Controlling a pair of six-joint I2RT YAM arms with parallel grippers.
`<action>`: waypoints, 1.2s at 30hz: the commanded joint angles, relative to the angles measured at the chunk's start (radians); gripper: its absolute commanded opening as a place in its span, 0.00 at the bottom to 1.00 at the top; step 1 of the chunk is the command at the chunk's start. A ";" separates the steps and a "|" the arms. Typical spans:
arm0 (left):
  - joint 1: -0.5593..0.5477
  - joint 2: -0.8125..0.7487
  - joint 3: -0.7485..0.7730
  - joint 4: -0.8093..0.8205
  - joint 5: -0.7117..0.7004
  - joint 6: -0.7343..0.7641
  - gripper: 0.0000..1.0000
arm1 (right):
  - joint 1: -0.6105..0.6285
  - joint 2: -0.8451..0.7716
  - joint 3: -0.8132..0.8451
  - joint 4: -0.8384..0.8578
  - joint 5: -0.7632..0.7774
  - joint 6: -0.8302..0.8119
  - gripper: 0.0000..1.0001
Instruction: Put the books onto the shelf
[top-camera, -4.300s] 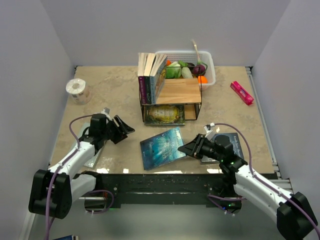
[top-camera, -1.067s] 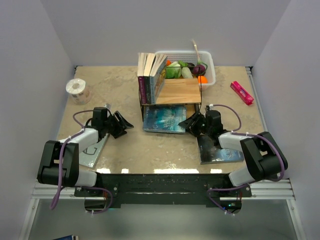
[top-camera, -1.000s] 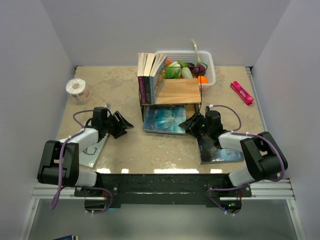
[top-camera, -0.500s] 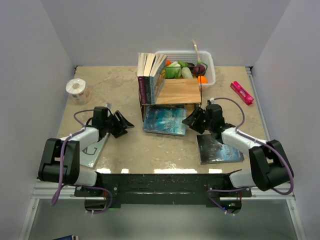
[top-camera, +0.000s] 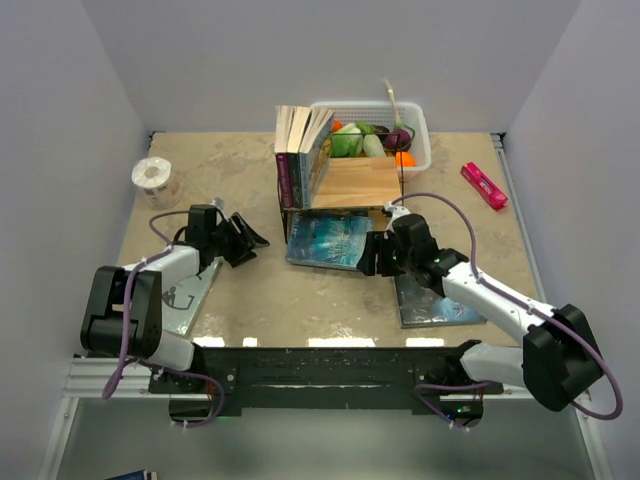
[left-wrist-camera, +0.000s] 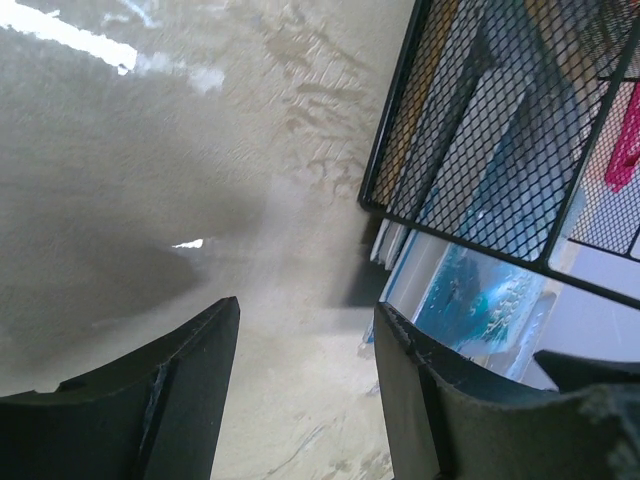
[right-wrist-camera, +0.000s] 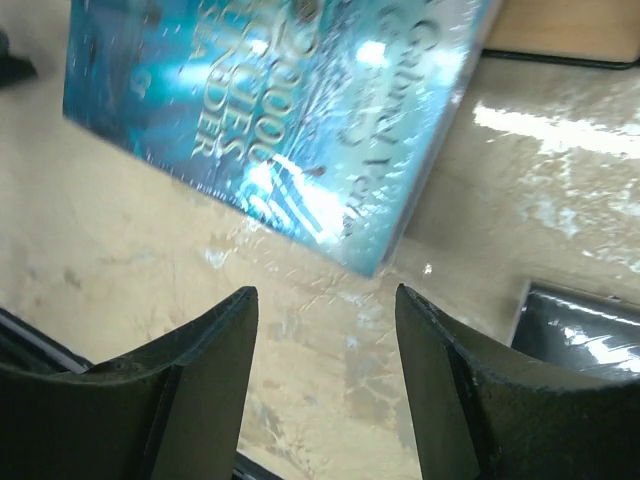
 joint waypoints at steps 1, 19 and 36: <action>0.007 0.027 0.064 0.037 0.012 -0.011 0.60 | 0.033 -0.014 -0.014 -0.029 0.076 -0.092 0.60; 0.007 0.092 0.093 0.043 0.031 0.004 0.60 | 0.092 0.195 0.058 0.053 0.180 -0.065 0.58; 0.007 0.115 0.118 0.057 0.058 0.003 0.59 | 0.092 0.353 0.171 0.198 0.151 0.106 0.52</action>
